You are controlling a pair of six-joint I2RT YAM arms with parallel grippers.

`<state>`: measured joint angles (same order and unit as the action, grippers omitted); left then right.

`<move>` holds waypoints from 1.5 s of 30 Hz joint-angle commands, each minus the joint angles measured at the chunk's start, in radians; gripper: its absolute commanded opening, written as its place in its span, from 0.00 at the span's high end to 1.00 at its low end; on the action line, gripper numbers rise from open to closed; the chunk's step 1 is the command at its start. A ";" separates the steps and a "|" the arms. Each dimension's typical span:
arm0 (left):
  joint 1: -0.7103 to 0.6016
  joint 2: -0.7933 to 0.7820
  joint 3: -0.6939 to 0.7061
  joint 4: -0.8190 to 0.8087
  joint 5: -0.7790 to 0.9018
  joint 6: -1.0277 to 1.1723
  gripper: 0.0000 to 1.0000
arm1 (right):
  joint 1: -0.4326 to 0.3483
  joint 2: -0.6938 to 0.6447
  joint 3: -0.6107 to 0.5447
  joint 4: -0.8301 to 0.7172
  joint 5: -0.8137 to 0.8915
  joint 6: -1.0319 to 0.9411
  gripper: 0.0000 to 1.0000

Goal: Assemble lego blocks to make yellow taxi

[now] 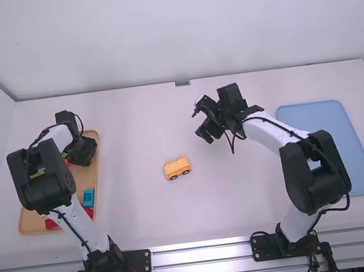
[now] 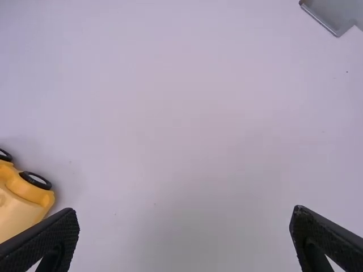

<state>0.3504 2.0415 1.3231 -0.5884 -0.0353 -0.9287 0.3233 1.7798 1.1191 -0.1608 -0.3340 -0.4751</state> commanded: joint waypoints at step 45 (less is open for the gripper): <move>-0.302 -0.566 -0.453 0.645 1.292 1.064 0.98 | 0.012 0.000 0.027 0.628 -1.056 0.566 0.01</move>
<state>0.0818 1.4891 0.8776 0.0383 1.0176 -0.0063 0.3157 1.7798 1.1202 0.4484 -1.2461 -0.0177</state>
